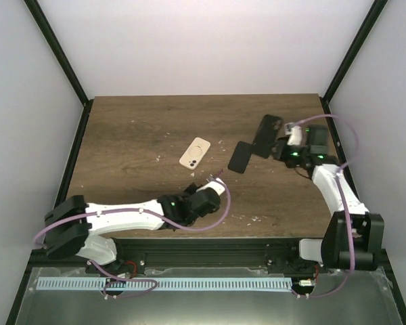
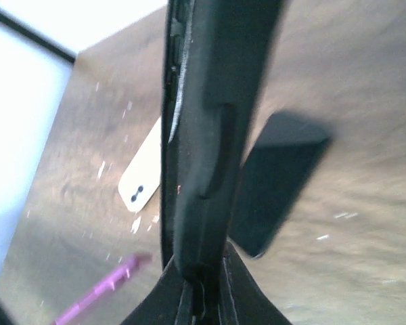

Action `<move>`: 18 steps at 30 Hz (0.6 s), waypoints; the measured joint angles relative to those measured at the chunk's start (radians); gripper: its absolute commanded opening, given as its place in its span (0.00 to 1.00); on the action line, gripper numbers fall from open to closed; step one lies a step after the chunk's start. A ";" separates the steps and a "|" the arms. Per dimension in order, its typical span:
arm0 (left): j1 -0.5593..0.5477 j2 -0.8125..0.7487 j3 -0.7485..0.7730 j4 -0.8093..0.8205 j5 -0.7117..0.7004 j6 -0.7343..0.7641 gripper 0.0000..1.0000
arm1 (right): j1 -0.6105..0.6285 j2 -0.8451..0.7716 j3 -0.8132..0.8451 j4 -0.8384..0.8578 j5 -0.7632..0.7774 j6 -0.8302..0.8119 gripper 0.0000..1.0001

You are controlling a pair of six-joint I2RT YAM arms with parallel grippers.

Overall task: Take the phone out of the phone case
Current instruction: Place the phone at the center of the board.

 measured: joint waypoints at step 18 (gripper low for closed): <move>0.008 0.245 0.087 0.129 -0.114 0.352 0.00 | -0.302 -0.154 -0.086 0.070 -0.199 -0.143 0.01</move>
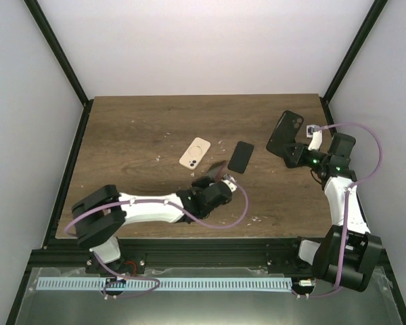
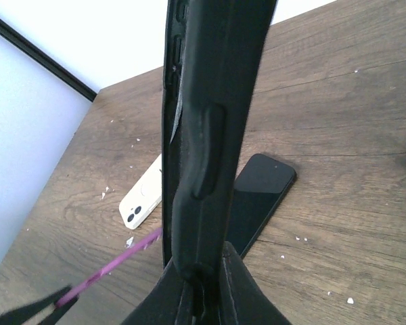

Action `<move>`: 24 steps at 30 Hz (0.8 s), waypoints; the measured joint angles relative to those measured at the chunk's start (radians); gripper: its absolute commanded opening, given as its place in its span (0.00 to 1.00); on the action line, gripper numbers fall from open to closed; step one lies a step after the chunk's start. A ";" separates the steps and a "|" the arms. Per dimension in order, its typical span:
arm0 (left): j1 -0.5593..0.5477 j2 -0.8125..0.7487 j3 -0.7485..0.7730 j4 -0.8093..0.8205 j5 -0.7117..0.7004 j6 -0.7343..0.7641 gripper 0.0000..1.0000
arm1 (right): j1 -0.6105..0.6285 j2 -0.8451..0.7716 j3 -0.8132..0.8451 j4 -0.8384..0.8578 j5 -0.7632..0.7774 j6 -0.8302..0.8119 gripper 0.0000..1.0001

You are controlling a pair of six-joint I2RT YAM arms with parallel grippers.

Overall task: Take the phone out of the phone case
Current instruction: Place the phone at the center of the board.

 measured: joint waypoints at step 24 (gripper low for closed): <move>0.197 0.403 0.270 0.307 0.012 0.409 0.00 | -0.003 -0.004 -0.002 -0.002 -0.045 0.000 0.01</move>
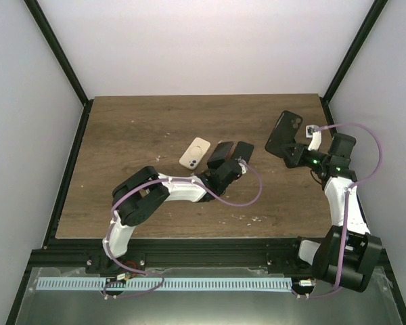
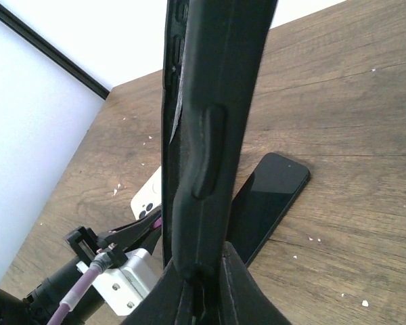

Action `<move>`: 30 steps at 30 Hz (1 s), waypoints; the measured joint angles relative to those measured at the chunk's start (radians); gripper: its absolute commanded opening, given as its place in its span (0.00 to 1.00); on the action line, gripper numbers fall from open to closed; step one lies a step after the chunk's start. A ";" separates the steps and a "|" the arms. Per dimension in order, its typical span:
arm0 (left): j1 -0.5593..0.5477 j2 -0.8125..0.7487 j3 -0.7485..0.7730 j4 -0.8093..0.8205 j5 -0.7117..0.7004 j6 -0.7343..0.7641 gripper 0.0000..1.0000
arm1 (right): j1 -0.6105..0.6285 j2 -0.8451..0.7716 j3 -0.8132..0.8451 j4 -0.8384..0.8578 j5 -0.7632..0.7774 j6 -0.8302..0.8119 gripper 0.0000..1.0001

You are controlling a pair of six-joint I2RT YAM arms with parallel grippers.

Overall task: Take the phone out of the phone case
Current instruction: Place the phone at the center of the board.

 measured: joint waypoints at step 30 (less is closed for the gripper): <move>0.016 0.077 0.060 -0.155 0.042 -0.127 0.61 | -0.002 0.002 0.000 0.000 0.008 0.002 0.01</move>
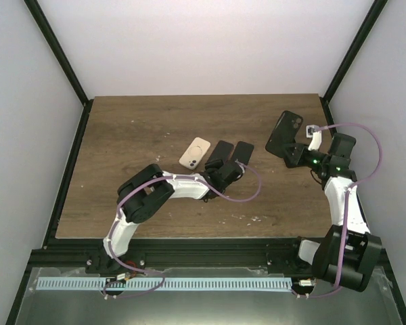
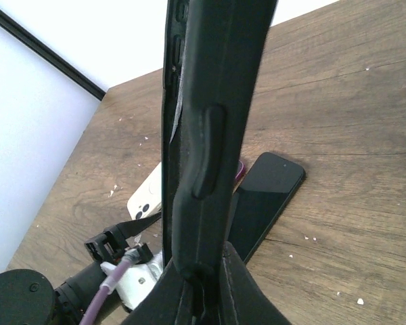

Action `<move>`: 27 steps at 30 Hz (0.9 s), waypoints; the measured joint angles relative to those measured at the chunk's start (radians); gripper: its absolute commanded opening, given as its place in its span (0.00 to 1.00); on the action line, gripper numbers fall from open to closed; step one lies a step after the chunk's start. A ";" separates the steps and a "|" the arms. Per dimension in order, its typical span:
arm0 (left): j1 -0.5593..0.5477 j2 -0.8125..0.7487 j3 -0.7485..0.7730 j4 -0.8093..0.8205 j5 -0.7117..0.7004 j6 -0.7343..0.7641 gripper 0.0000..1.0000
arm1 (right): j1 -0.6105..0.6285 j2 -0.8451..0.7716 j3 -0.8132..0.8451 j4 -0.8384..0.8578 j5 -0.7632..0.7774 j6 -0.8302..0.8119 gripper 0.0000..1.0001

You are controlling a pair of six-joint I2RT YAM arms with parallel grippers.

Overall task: Take the phone out of the phone case
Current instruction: Place the phone at the center of the board, then place the phone case at the center of the board.

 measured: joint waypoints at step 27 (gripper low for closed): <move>0.000 -0.744 -0.434 -0.243 0.493 -0.679 0.65 | -0.018 0.334 0.356 -0.796 0.438 -0.812 0.01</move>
